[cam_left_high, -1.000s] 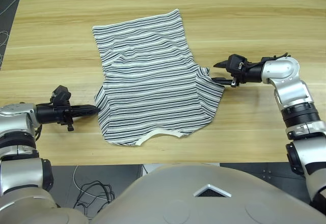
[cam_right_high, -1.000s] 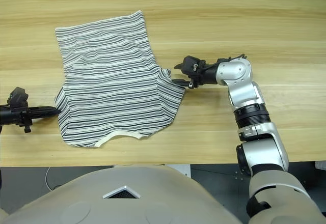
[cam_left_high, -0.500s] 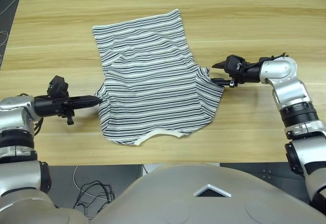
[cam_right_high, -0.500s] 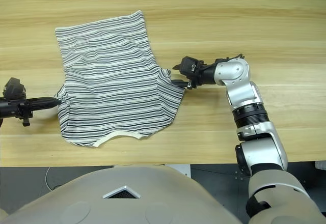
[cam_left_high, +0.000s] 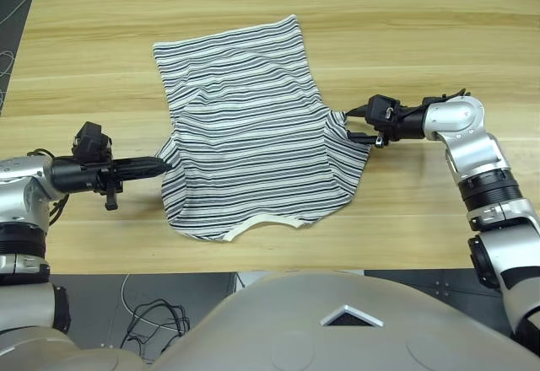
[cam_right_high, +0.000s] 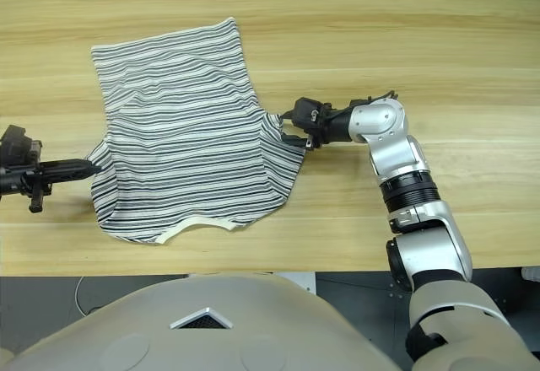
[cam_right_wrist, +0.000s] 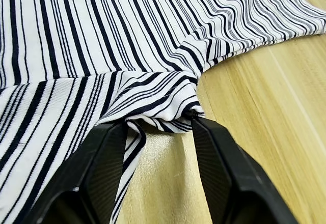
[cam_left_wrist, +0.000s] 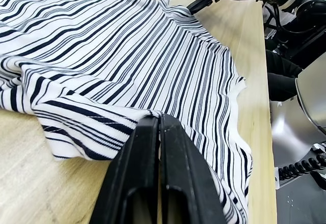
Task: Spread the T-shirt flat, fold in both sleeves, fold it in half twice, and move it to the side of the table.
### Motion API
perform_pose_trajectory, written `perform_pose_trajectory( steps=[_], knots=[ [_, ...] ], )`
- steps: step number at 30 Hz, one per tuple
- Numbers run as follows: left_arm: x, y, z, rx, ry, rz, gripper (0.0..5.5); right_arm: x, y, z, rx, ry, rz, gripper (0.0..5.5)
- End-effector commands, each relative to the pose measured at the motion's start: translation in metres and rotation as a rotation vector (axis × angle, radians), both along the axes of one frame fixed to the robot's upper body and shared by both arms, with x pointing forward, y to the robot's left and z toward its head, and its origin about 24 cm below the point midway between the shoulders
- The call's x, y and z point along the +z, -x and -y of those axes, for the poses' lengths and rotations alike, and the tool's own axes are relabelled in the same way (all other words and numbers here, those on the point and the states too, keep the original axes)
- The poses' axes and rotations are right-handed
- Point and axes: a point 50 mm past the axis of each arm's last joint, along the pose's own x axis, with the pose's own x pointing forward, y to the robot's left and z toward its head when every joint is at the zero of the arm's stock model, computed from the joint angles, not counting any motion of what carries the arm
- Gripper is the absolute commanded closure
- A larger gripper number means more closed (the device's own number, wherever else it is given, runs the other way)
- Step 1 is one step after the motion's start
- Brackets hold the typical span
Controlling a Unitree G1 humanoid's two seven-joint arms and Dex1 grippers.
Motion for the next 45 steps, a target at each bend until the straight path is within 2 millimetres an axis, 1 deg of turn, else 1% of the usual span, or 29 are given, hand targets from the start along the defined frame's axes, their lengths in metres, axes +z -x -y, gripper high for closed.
perform_pose_trajectory(
  steps=[1, 5, 9, 16, 22, 29, 31, 33, 36, 37, 39, 42, 45],
  knots=[
    [0.007, 0.0, -0.003, -0.008, -0.009, 0.007, 5.39, 0.004, -0.003, -0.002, 0.013, 0.005, 0.013, 3.22],
    [0.007, -0.005, 0.002, -0.029, -0.008, 0.012, 5.39, 0.004, -0.003, -0.003, 0.014, 0.003, 0.012, 3.22],
    [0.013, -0.017, 0.014, -0.069, 0.011, 0.045, 5.39, 0.003, -0.003, -0.004, 0.017, 0.001, 0.01, 3.22],
    [0.02, -0.038, 0.044, -0.188, 0.025, 0.079, 5.39, 0.001, -0.003, -0.007, 0.025, -0.002, 0.006, 3.22],
    [0.004, -0.048, 0.072, -0.293, 0.014, 0.033, 5.39, 0.0, -0.003, -0.011, 0.032, -0.007, 0.003, 3.22],
    [-0.02, -0.054, 0.09, -0.345, -0.01, -0.004, 5.39, -0.003, 0.0, -0.013, 0.033, -0.015, -0.003, 3.22],
    [-0.024, -0.058, 0.092, -0.337, -0.01, -0.012, 5.12, -0.004, 0.0, -0.013, 0.033, -0.016, -0.004, 3.22],
    [-0.028, -0.061, 0.093, -0.321, -0.028, -0.022, 4.75, -0.004, 0.0, -0.013, 0.033, -0.017, -0.004, 3.22],
    [-0.034, -0.066, 0.093, -0.288, -0.073, -0.018, 4.39, -0.005, 0.001, -0.014, 0.035, -0.018, -0.005, 3.22],
    [-0.035, -0.067, 0.093, -0.285, -0.078, -0.014, 4.15, -0.005, 0.001, -0.014, 0.036, -0.019, -0.005, 3.22],
    [-0.031, -0.068, 0.093, -0.295, -0.075, 0.023, 3.79, -0.005, 0.001, -0.014, 0.037, -0.018, -0.006, 3.22],
    [-0.024, -0.062, 0.094, -0.345, -0.042, 0.096, 3.79, -0.005, 0.001, -0.014, 0.039, -0.018, -0.006, 3.22],
    [0.002, -0.06, 0.102, -0.386, 0.036, 0.216, 3.79, -0.004, 0.0, -0.014, 0.037, -0.022, -0.001, 3.22]
  ],
)
